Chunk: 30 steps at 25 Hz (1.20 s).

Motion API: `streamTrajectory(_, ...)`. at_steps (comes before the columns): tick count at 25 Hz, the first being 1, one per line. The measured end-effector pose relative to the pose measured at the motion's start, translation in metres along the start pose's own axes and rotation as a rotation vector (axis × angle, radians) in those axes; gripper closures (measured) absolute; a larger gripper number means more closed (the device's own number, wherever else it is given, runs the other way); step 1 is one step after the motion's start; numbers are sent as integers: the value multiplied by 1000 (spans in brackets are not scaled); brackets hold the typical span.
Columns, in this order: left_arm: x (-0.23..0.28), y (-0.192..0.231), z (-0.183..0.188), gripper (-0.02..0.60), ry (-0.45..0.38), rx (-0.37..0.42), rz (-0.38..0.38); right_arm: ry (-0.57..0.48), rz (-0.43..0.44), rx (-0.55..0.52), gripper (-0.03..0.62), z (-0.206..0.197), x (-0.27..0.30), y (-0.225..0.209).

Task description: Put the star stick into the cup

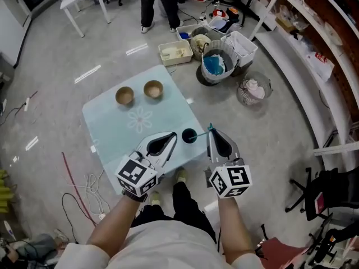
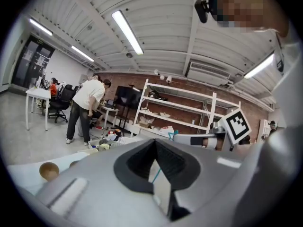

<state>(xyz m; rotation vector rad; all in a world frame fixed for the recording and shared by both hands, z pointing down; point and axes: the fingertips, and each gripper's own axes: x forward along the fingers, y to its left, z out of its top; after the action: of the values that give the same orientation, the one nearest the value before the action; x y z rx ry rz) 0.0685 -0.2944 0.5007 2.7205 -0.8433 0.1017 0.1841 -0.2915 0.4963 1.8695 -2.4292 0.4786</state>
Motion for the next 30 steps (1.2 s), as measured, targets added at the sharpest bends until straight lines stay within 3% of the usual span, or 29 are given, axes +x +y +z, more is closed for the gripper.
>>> streamTrajectory(15,67,39,-62,575,83,-59,80,163,105,49,568,-102,82,-45)
streamTrajectory(30,74,62,-87,575,123,-104,148,332,185,69,565,-170,106,-45)
